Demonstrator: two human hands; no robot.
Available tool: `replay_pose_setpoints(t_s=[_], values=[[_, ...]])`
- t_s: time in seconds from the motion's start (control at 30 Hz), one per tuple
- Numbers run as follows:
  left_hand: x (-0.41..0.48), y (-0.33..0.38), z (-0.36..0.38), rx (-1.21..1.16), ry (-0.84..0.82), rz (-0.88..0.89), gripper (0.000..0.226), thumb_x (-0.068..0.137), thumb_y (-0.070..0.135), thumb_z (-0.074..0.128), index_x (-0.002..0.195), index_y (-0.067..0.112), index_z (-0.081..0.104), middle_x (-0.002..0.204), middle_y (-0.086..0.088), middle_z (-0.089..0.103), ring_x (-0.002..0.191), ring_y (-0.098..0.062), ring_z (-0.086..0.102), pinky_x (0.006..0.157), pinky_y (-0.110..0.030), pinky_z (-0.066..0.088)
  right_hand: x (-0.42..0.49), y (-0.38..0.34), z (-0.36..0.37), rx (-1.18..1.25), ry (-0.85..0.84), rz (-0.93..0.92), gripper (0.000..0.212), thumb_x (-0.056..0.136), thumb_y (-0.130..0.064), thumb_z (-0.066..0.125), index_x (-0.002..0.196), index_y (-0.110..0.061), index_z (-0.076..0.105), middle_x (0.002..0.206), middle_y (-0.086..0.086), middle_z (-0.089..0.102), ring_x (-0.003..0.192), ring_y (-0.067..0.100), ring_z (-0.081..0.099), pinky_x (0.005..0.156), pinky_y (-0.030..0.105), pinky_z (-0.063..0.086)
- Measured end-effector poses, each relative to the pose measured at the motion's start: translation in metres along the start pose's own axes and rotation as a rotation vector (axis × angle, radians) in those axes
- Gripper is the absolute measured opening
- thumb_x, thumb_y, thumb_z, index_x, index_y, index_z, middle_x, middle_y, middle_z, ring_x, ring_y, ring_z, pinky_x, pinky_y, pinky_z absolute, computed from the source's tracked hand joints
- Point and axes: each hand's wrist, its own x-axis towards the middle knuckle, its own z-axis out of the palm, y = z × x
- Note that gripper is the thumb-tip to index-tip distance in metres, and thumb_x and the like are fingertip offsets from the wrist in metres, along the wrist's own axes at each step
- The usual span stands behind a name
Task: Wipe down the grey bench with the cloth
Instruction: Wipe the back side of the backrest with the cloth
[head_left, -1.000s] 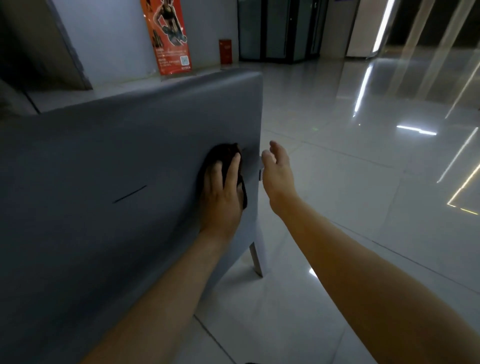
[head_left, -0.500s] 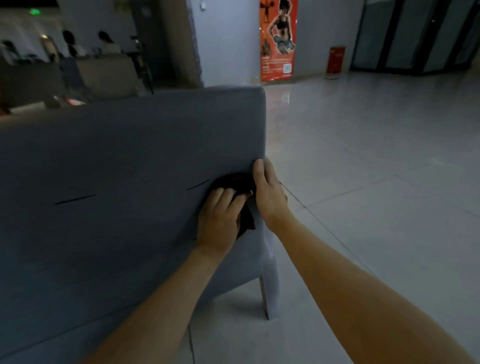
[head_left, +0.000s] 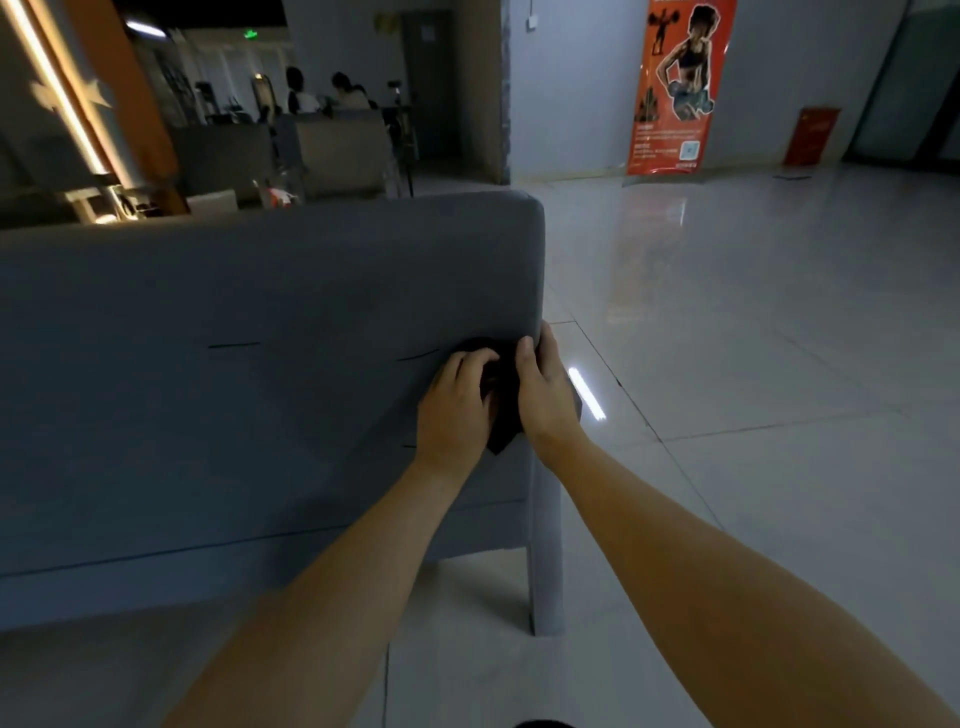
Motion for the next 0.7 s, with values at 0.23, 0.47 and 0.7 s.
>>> replay_pose_setpoints(t_s=[0.23,0.47,0.7], values=[[0.011,0.011,-0.017,-0.068,-0.010,-0.104,0.029,0.090,0.011,0.070,0.118,0.014,0.064,0.116,-0.003,0.063,0.101,-0.017,0.062,0.086,-0.034,0.054,0.003,0.004,0.002,0.014,-0.026,0.027,0.076,0.087,-0.077,0.032,0.155,-0.043,0.027,0.149,-0.004,0.053,0.135,0.017,0.051,0.113,0.048,0.043],[0.029,0.024,-0.008,-0.125,0.144,-0.158,0.020,0.092,0.023,0.071,0.111,0.015,0.071,0.106,0.002,0.069,0.094,-0.009,0.064,0.080,-0.021,0.050,0.004,0.015,0.003,0.009,0.011,-0.030,0.059,0.103,-0.059,0.032,0.158,-0.041,0.023,0.155,-0.008,0.046,0.141,0.010,0.043,0.119,0.043,0.037],[-0.006,-0.010,0.003,-0.051,0.003,-0.193,0.020,0.087,0.008,0.071,0.107,0.013,0.070,0.103,-0.001,0.071,0.091,-0.016,0.066,0.077,-0.037,0.057,0.001,0.020,0.004,-0.029,0.023,-0.061,0.060,0.104,-0.057,0.032,0.160,-0.040,0.017,0.157,-0.009,0.042,0.143,0.009,0.040,0.120,0.043,0.035]])
